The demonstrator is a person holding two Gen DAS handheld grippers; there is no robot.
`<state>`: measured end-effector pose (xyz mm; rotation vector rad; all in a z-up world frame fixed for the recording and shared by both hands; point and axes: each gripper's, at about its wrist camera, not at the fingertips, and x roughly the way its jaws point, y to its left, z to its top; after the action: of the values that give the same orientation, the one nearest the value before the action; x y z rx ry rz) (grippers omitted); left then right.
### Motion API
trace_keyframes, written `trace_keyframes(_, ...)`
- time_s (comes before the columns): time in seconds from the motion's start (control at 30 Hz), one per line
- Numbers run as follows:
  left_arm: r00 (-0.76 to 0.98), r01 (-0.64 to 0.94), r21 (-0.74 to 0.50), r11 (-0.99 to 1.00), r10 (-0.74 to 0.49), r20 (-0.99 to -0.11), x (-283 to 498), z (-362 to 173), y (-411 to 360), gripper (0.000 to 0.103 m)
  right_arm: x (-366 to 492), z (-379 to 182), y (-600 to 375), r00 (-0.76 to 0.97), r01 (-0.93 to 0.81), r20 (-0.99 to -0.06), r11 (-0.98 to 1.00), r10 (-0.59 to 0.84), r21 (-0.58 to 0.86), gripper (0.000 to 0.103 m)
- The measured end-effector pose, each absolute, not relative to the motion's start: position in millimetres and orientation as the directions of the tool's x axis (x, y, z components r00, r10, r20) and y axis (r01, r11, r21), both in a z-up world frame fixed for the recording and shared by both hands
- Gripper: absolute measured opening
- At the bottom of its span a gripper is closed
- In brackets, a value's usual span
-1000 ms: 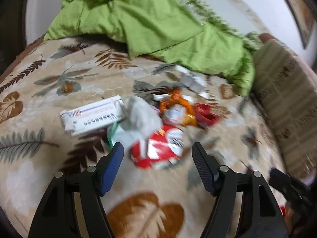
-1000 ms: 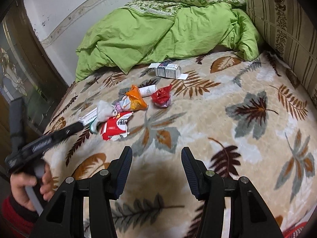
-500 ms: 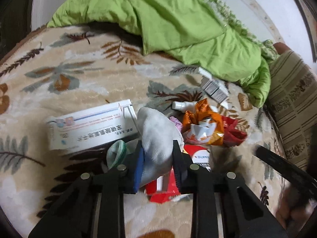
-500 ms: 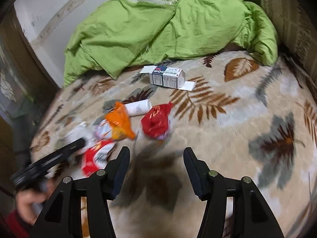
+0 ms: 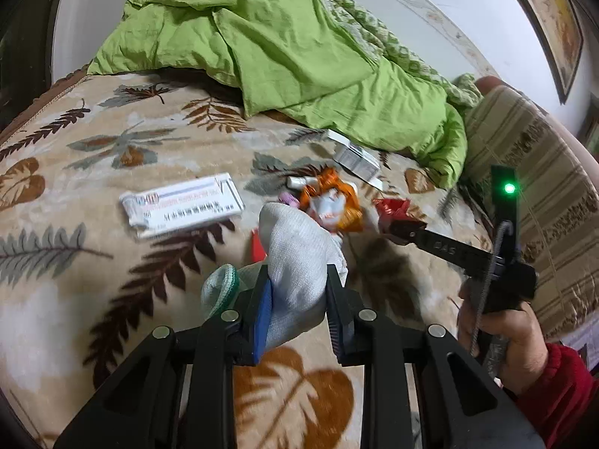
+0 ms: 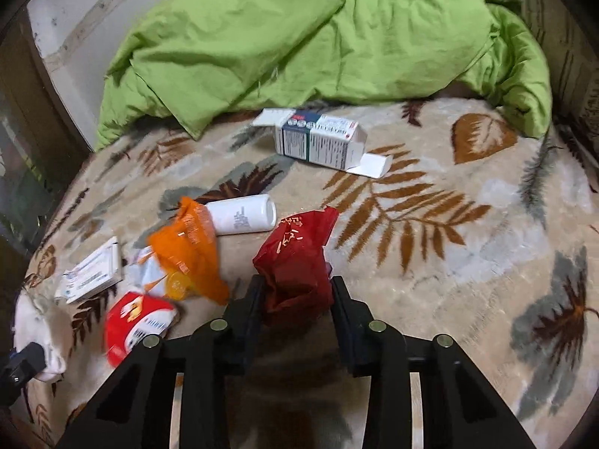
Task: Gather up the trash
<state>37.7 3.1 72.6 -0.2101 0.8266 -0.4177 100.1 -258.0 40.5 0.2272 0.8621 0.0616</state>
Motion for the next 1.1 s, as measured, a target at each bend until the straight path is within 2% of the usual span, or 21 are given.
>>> trace_keyframes(0.43,0.581,0.315,-0.297,0.902,-0.43,-0.691,-58.5,64.2,0.9,0.025,-62.6,69.2,-226.9,0.682,-0.03,-0.702,0.967,0.204,0.251,0.036)
trace_keyframes(0.7,0.613,0.33,-0.259,0.908,-0.415,-0.672,-97.3,66.5,3.0,0.025,-105.8,83.4,-222.7,0.721,-0.012,-0.668,0.967,0.186,0.256,0.036)
trace_keyframes(1.1,0.668,0.289,-0.246,0.925,-0.379,-0.641,-102.4,68.0,11.5,0.025,-132.8,80.3,-219.1,0.75,-0.012,-0.63,0.957,0.201,0.291,0.036)
